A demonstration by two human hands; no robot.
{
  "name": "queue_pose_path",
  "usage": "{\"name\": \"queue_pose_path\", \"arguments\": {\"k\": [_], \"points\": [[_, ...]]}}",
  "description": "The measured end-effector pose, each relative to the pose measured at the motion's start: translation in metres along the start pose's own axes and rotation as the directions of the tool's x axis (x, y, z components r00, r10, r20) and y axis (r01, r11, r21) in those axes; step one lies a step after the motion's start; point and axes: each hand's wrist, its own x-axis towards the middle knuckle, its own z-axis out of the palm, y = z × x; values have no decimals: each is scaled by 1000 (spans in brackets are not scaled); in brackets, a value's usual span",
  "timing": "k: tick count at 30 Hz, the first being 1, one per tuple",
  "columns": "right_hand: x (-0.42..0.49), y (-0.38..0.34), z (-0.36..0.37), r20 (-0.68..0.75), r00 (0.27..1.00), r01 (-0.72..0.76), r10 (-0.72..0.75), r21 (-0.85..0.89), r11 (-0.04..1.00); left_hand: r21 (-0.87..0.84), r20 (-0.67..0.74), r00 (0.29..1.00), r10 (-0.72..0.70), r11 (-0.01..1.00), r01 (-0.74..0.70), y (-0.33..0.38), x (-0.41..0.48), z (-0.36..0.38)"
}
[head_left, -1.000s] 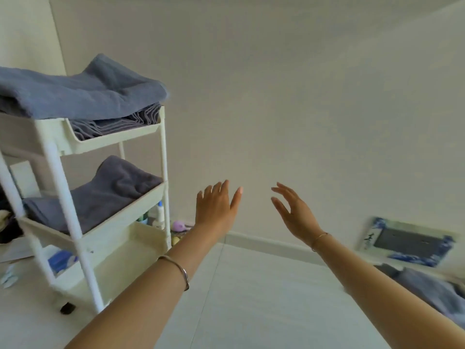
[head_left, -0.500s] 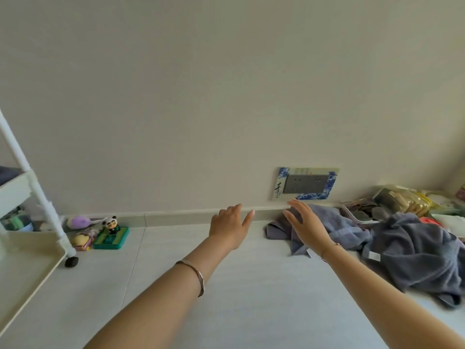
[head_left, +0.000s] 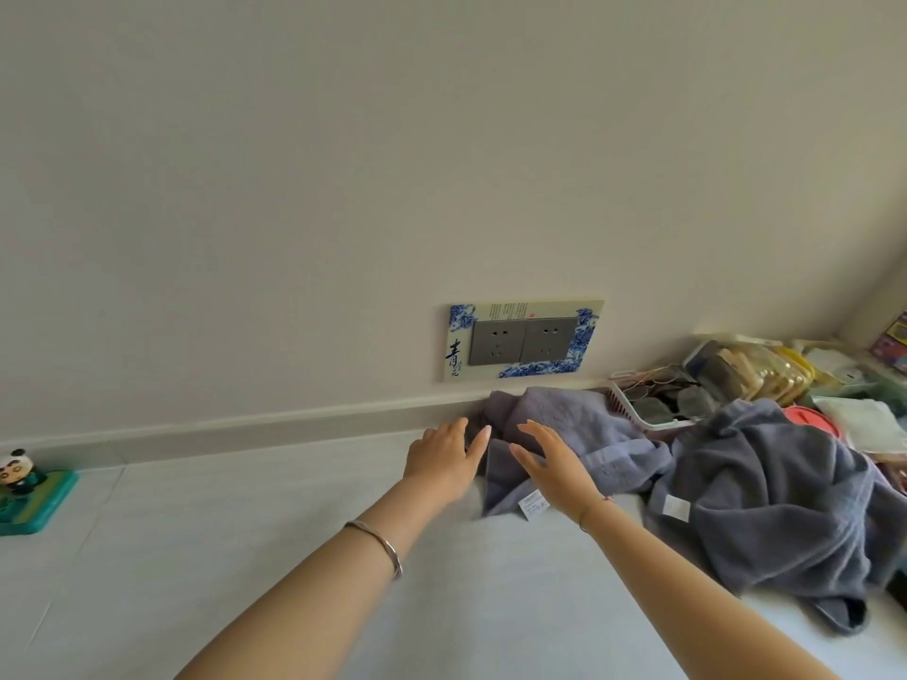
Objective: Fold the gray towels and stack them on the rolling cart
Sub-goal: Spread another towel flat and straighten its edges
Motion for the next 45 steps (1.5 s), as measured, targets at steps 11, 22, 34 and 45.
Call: {"name": "queue_pose_path", "arguments": {"k": [11,22,34,45], "points": [[34,58,14,93,995,-39,44,-57,998,-286,206,973,-103,945,161,11,59,69],[39,73,15,143,988,84,-64,-136,987,-501,152,959,-238,818,283,19,78,95],[28,59,0,220,964,213,-149,-301,930,-800,-102,976,-191,599,34,21,60,57],[2,-48,-65,80,942,334,-326,-116,936,-892,-312,939,-148,387,-235,5,13,-41]]}}
